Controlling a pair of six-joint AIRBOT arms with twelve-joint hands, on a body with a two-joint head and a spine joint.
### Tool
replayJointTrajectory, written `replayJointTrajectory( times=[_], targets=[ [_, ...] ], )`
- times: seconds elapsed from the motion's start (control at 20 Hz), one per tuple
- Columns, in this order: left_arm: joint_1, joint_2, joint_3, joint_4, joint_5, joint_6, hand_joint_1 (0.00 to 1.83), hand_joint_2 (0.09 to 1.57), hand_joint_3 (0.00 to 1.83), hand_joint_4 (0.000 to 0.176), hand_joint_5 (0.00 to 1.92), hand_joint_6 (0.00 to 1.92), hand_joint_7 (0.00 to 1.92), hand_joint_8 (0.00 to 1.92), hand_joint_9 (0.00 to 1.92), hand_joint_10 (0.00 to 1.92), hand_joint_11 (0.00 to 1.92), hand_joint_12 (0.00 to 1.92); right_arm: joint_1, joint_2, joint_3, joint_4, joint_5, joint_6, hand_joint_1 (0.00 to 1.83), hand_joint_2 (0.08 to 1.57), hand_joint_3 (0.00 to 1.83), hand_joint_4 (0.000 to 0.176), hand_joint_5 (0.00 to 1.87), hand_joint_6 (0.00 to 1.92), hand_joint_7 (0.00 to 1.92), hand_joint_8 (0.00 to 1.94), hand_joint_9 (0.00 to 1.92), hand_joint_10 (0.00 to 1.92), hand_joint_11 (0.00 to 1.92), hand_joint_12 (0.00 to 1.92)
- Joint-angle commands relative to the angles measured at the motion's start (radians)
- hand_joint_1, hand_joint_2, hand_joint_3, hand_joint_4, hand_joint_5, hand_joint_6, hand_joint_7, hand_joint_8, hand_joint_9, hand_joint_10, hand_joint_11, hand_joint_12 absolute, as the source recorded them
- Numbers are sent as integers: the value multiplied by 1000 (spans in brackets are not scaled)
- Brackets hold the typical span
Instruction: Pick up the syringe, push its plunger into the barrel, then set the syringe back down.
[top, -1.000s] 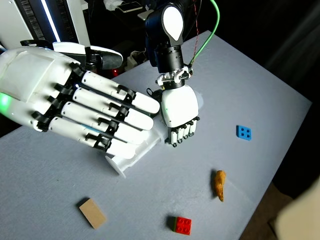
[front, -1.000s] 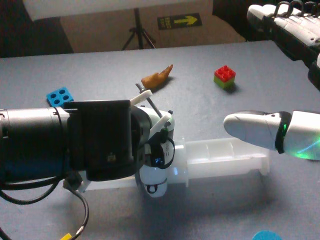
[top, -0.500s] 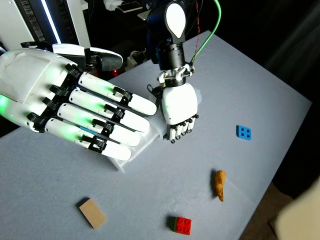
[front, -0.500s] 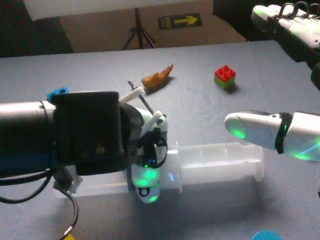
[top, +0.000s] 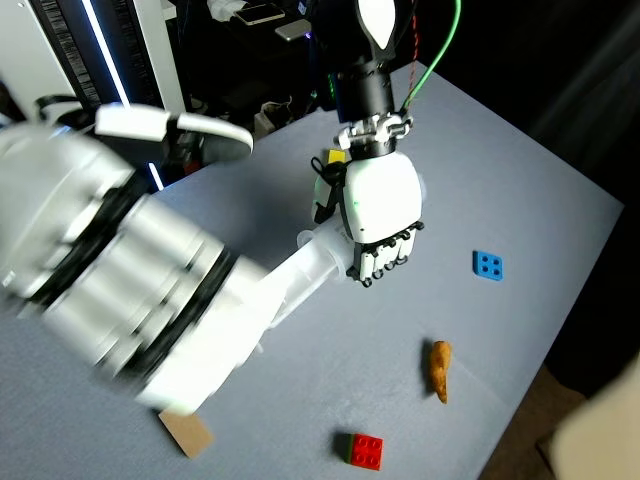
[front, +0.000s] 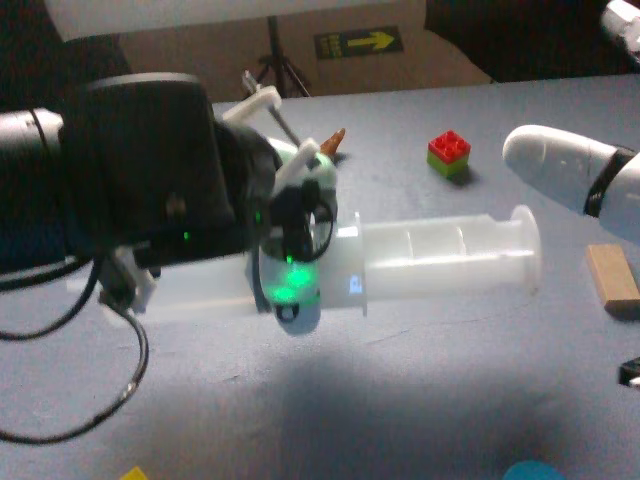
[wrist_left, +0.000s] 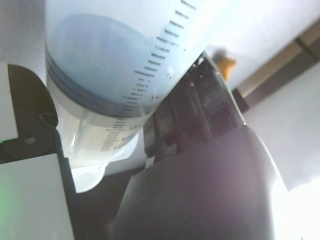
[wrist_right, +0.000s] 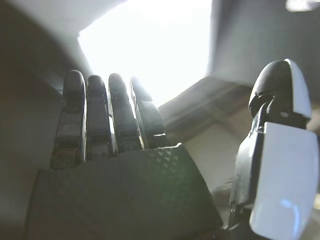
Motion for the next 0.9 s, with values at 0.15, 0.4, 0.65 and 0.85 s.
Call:
replayJointTrajectory(
  times=[0.15, 0.4, 0.65, 0.85],
  targets=[
    [-77, 26, 6, 28, -18, 77, 1459, 1194, 0, 0, 806, 1124, 782, 1297, 774, 1381, 522, 1724, 88, -29, -21, 65, 168, 108, 381, 827, 0, 0, 117, 1, 117, 2, 108, 4, 0, 502],
    [-147, 45, 6, -22, -18, 180, 1386, 1172, 0, 0, 805, 1129, 853, 1186, 822, 1374, 567, 1514, 82, -28, -51, 112, 202, 239, 364, 836, 2, 0, 113, 5, 116, 4, 107, 2, 0, 438],
    [-216, 61, 6, -64, -3, 253, 1374, 1147, 0, 0, 812, 1164, 952, 1030, 852, 1298, 590, 1358, 27, -28, -51, 112, 172, 358, 320, 850, 3, 0, 99, 1, 96, 1, 87, 2, 0, 426],
    [-262, 73, 6, -91, 15, 304, 1487, 1145, 0, 0, 822, 1115, 924, 1046, 893, 1193, 633, 1643, 26, -51, -40, 108, 157, 387, 313, 847, 1, 0, 86, 0, 81, 0, 83, 2, 0, 437]
  ],
)
